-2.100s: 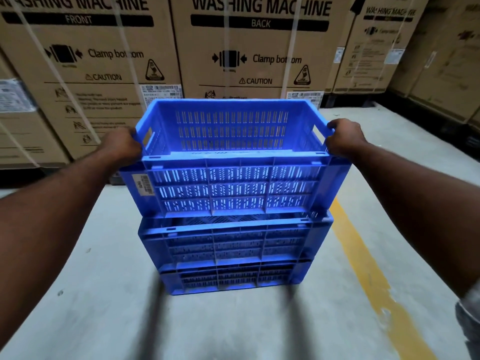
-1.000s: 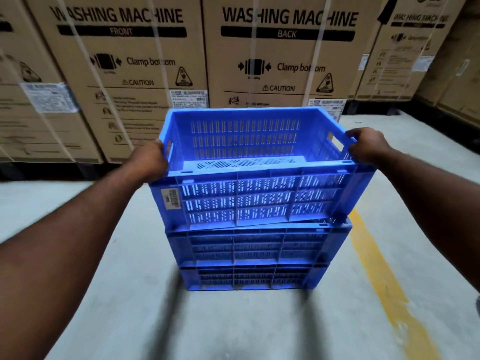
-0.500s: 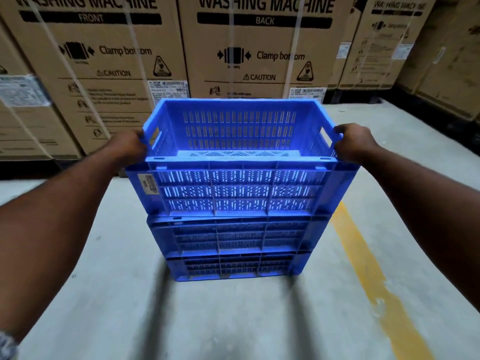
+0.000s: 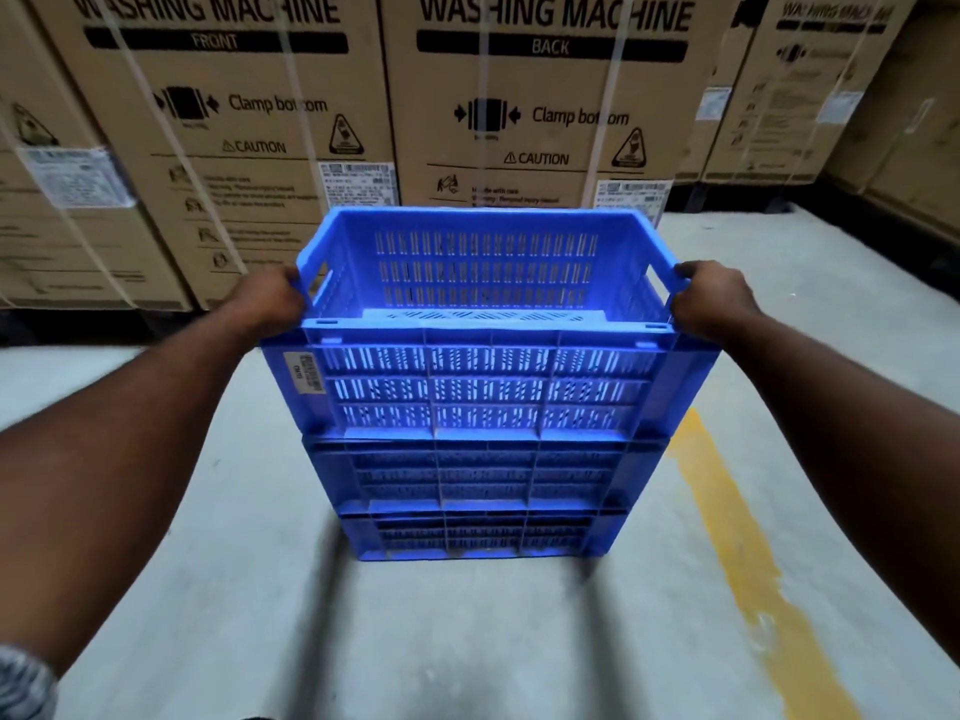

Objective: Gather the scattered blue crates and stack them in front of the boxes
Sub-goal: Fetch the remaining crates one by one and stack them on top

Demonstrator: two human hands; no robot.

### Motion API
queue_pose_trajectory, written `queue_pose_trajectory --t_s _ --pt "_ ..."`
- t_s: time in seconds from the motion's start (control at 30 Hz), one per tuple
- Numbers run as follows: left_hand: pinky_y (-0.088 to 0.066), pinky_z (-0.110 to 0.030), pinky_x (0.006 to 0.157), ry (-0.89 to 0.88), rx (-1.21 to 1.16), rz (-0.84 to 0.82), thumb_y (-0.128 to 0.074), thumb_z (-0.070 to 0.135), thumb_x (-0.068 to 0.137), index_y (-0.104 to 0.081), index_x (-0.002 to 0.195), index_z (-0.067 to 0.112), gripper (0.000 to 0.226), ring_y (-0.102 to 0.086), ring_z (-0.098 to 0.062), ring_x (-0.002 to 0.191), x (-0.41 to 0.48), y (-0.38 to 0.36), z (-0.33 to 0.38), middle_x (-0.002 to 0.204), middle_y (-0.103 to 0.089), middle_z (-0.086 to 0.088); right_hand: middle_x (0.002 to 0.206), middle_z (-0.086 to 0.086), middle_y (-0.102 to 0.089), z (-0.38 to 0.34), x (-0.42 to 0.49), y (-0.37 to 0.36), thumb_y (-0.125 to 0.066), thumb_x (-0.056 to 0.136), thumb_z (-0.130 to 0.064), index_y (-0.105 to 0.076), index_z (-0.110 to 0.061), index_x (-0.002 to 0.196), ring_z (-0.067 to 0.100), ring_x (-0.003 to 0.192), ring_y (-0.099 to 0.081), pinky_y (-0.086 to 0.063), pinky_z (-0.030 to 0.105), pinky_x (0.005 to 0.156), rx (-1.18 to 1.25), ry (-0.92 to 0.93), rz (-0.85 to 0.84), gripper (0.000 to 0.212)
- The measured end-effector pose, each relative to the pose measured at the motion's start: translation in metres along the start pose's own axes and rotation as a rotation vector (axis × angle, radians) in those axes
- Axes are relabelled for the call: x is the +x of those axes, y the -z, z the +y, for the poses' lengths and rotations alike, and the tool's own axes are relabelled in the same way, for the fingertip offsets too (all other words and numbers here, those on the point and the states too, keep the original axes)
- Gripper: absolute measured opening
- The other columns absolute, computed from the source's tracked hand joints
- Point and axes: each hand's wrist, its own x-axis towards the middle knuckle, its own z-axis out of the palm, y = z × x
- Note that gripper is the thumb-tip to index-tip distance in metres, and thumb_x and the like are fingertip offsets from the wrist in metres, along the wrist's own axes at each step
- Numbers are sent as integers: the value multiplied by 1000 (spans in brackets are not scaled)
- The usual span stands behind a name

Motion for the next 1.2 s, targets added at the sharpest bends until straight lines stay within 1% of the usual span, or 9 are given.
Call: queue_pose_trajectory --t_s 0.13,0.27,0.33,0.43,0.53,0.67,0.83,1.0,1.2 --pt "-44 -44 100 28 18 25 -52 3 90 -56 132 0 42 -54 -44 120 3 2 -2 131 -56 -30 123 24 -60 0 -14 -3 -52 81 -9 -57 -8 127 41 113 -56 -46 39 92 -84 51 -15 46" --pt "-49 -49 88 -138 155 176 -47 17 94 -66 105 0 28 -58 -43 103 -17 -8 4 111 -62 -26 132 18 -48 8 -21 -11 -45 84 -23 -57 -15 130 40 116 -53 -44 42 97 29 37 91 49" --pt "-39 -50 96 -208 213 189 -31 41 101 -69 95 12 48 -60 -37 103 -39 -21 7 103 -66 -20 133 13 -50 8 -21 -11 -45 86 -27 -62 -14 126 37 117 -53 -45 43 96 51 113 228 45" --pt "-22 -55 108 -217 250 144 -13 61 98 -68 82 21 70 -62 -30 100 -60 -28 12 86 -67 -5 116 13 -59 11 -17 -13 -42 84 -27 -68 -12 112 36 105 -57 -48 42 85 33 256 326 41" --pt "-19 -58 107 -265 228 112 -14 73 92 -68 89 27 71 -61 -25 101 -61 -24 10 80 -59 7 104 17 -63 10 -17 -12 -39 83 -26 -68 -9 103 37 98 -57 -48 41 80 47 294 310 39" --pt "-19 -60 105 -390 195 80 -21 85 82 -64 102 36 68 -57 -18 108 -62 -26 -3 101 -64 15 87 12 -62 12 -47 -25 -33 96 -33 -60 -14 91 36 85 -56 -41 44 80 -128 458 346 34" --pt "-17 -56 107 -456 201 155 -39 75 86 -60 102 32 50 -55 -22 109 -62 -33 -13 103 -61 11 92 5 -54 31 -80 -49 -41 96 -50 -55 -15 100 29 87 -49 -32 46 95 -342 517 415 38" --pt "-20 -53 102 -406 173 159 -51 64 87 -62 88 32 34 -54 -22 105 -41 -34 -13 89 -52 15 96 5 -55 25 -82 -50 -40 96 -55 -54 -17 104 28 92 -49 -30 47 97 -289 525 401 41" --pt "-23 -52 100 -439 144 189 -52 63 87 -61 83 33 32 -55 -22 103 -37 -32 -19 87 -53 14 106 5 -51 28 -88 -49 -51 79 -75 -50 -16 115 29 99 -49 -28 49 102 -384 580 375 69"
